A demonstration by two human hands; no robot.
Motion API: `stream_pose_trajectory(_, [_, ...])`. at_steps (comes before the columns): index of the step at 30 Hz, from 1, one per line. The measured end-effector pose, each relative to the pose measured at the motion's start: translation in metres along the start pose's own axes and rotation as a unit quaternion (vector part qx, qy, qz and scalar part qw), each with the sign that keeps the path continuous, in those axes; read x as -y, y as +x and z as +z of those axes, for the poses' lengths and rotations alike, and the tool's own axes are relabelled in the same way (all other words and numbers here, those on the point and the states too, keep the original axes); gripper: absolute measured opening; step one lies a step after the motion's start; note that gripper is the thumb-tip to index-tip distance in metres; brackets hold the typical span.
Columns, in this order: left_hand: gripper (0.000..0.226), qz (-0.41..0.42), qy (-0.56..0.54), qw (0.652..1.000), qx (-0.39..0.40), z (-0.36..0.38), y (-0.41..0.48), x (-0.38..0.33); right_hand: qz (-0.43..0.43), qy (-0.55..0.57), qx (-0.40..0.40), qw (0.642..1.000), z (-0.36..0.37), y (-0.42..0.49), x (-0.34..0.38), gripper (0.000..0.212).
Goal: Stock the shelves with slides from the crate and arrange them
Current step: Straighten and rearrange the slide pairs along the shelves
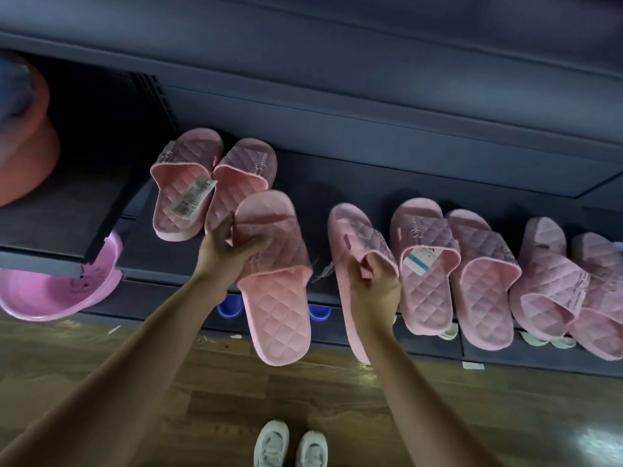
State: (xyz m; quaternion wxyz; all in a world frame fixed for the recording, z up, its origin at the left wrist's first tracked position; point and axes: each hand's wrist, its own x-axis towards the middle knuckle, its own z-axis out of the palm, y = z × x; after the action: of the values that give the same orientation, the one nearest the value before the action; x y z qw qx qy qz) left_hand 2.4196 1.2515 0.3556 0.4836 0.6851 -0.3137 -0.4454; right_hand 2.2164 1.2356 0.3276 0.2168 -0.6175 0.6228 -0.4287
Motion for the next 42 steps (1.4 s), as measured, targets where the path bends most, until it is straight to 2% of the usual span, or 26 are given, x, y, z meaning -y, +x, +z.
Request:
stream_pose_trajectory(2, [0.042, -0.026, 0.009, 0.999, 0.032, 0.011, 0.005, 0.003, 0.037, -0.007, 0.054, 0.998, 0.000, -0.010, -0.004, 0.025])
stream_pose_trajectory(5, [0.042, -0.056, -0.009, 0.997, 0.060, 0.026, 0.018, 0.009, 0.027, -0.039, 0.133, 0.990, 0.002, -0.010, -0.010, 0.007])
stream_pose_trajectory(8, [0.035, -0.058, -0.001, 0.998, 0.028, 0.042, 0.029, 0.009, 0.031, -0.057, 0.192, 0.979, 0.005, 0.000, -0.010, 0.024])
stream_pose_trajectory(10, [0.026, -0.041, 0.050, 0.998, -0.001, 0.052, 0.033, 0.008, 0.032, -0.070, 0.238, 0.968, 0.007, 0.005, -0.008, 0.037])
stream_pose_trajectory(13, [0.022, 0.022, 0.166, 0.985, -0.040, 0.059, 0.033, 0.011, 0.036, -0.076, 0.278, 0.957, 0.010, 0.011, -0.013, 0.033])
stream_pose_trajectory(15, [0.028, 0.046, 0.204, 0.977, -0.049, 0.060, 0.030, 0.013, 0.029, -0.061, 0.268, 0.961, 0.007, 0.012, -0.016, 0.027])
stream_pose_trajectory(17, [0.030, 0.096, 0.227, 0.969, -0.037, 0.058, 0.024, 0.014, 0.004, -0.035, 0.217, 0.976, 0.002, 0.010, -0.019, 0.029])
stream_pose_trajectory(19, [0.035, 0.175, 0.258, 0.950, 0.006, 0.056, 0.019, 0.017, -0.014, -0.025, 0.153, 0.988, -0.005, 0.006, -0.022, 0.022])
stream_pose_trajectory(21, [0.049, 0.224, 0.303, 0.924, 0.065, 0.053, 0.014, 0.021, -0.045, -0.025, 0.113, 0.992, -0.010, 0.005, -0.022, 0.011])
stream_pose_trajectory(22, [0.057, 0.234, 0.322, 0.913, 0.086, 0.052, 0.012, 0.024, -0.066, -0.017, 0.111, 0.992, -0.012, 0.005, -0.020, 0.012])
stream_pose_trajectory(24, [0.070, 0.243, 0.354, 0.897, 0.102, 0.050, 0.010, 0.030, -0.090, -0.009, 0.133, 0.987, -0.011, 0.006, -0.012, 0.031])
stream_pose_trajectory(27, [0.076, 0.247, 0.389, 0.882, 0.101, 0.045, 0.009, 0.037, -0.122, -0.067, 0.127, 0.982, 0.003, 0.005, -0.004, 0.049])
stream_pose_trajectory(29, [0.076, 0.263, 0.406, 0.871, 0.089, 0.041, 0.005, 0.043, -0.102, -0.093, 0.119, 0.983, 0.011, 0.005, 0.000, 0.047])
stream_pose_trajectory(33, [0.076, 0.327, 0.462, 0.819, 0.088, 0.029, -0.022, 0.057, -0.012, -0.095, 0.095, 0.991, 0.018, 0.009, 0.006, 0.015])
stream_pose_trajectory(37, [0.048, 0.419, 0.460, 0.766, 0.159, 0.024, -0.042, 0.072, 0.060, 0.000, 0.050, 0.997, 0.005, 0.011, 0.005, 0.019])
stream_pose_trajectory(40, [0.053, 0.377, 0.513, 0.750, 0.179, 0.026, -0.039, 0.084, 0.131, 0.070, 0.060, 0.987, -0.009, 0.010, -0.002, 0.022])
stream_pose_trajectory(42, [0.061, 0.359, 0.535, 0.745, 0.174, 0.027, -0.037, 0.088, 0.148, 0.107, 0.082, 0.980, -0.018, 0.006, -0.005, 0.022])
